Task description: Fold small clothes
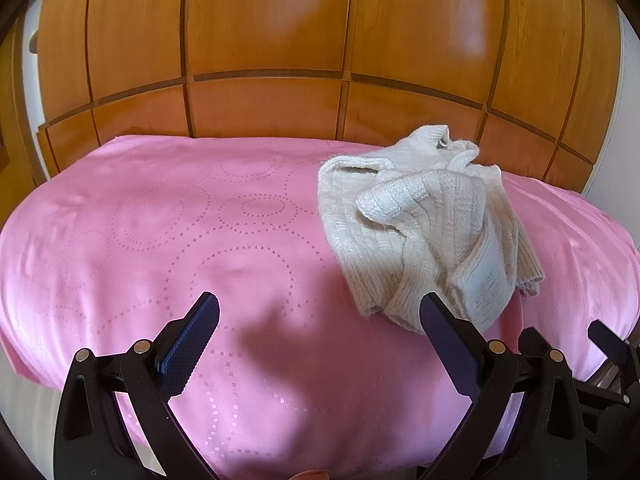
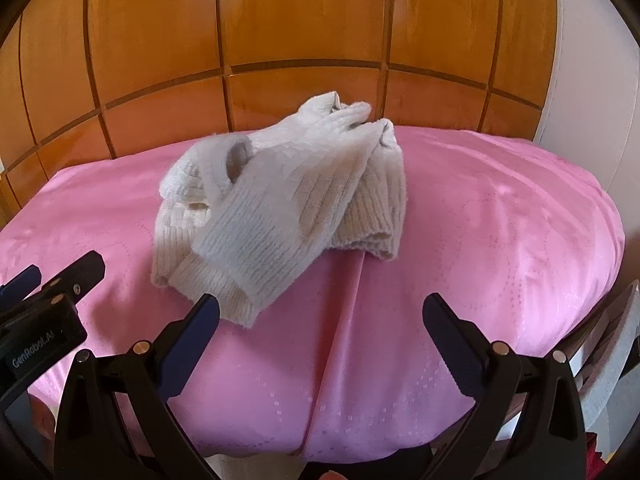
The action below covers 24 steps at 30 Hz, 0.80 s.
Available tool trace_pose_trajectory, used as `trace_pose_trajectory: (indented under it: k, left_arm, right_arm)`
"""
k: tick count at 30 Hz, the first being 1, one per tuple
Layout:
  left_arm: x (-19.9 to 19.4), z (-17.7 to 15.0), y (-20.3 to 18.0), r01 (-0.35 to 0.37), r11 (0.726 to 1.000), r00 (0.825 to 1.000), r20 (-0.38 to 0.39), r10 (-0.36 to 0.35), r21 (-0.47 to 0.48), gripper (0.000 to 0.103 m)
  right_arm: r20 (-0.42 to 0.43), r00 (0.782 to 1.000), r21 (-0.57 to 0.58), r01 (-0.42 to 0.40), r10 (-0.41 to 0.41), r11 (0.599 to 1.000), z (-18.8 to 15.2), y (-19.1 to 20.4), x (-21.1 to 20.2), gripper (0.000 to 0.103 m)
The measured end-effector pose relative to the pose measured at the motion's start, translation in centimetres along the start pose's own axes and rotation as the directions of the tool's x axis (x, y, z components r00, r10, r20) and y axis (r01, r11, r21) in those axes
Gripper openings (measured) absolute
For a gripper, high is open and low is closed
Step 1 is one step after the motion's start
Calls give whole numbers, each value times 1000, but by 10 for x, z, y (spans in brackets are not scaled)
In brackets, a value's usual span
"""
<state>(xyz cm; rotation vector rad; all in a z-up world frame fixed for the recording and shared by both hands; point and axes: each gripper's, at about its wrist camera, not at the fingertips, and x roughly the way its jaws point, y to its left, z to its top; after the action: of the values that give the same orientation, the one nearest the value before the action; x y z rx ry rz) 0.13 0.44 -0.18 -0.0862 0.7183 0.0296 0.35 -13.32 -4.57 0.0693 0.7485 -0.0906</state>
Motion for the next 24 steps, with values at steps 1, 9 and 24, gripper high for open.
trace_pose_trajectory:
  k: [1,9,24]
  left_arm:
    - [0,0,0,-1,1000,1000,0,1,-1,99]
    - [-1,1,0,1,1000,1000,0,-1,-8,99]
    - [3,-1,4,-5,1000,1000,-7,5,-18,99]
  right_arm:
    - [-4,1000,0,-5,5,1000,0,0,0,101]
    - [-32,998,9,-53,54,999,-11,-6,-10,101]
    - [-98,990,64,-93,99,994,-16,-17,4,101]
